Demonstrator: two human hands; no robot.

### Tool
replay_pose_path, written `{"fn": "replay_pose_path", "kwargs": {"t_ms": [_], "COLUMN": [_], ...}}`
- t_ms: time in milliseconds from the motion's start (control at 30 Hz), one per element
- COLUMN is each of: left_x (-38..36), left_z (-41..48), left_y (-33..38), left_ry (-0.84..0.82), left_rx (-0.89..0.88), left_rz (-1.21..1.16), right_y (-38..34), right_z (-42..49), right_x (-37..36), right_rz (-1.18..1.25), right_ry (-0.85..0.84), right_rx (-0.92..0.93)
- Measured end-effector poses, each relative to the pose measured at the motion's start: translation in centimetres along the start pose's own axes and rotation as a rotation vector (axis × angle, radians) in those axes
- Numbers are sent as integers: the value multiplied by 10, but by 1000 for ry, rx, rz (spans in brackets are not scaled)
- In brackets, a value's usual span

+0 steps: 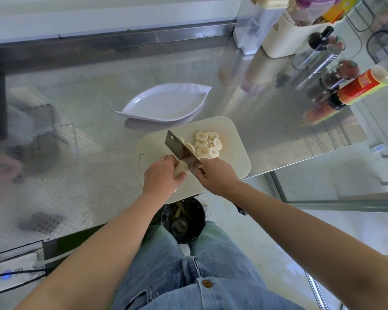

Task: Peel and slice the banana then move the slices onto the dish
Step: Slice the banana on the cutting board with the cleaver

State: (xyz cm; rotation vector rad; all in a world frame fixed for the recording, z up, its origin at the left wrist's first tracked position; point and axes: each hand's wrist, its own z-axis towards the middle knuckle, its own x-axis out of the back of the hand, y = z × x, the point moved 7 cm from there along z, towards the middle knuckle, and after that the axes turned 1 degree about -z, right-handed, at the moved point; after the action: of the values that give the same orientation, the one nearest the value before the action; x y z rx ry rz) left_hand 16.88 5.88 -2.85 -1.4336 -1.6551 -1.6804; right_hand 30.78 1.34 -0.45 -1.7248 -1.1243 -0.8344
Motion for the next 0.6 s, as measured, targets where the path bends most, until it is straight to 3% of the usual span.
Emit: {"fn": "replay_pose_path", "kwargs": {"t_ms": [233, 600], "left_x": [1, 1], "left_z": [-1, -4], "left_y": [0, -6], "left_ry": [7, 33], "left_rx": [2, -18], "left_rz": [7, -24], "right_y": [-2, -1], "right_z": [5, -1], "right_x": [-14, 18], "right_rz": [-19, -7], "right_ry": [-30, 58], "right_rx": [-25, 14]}}
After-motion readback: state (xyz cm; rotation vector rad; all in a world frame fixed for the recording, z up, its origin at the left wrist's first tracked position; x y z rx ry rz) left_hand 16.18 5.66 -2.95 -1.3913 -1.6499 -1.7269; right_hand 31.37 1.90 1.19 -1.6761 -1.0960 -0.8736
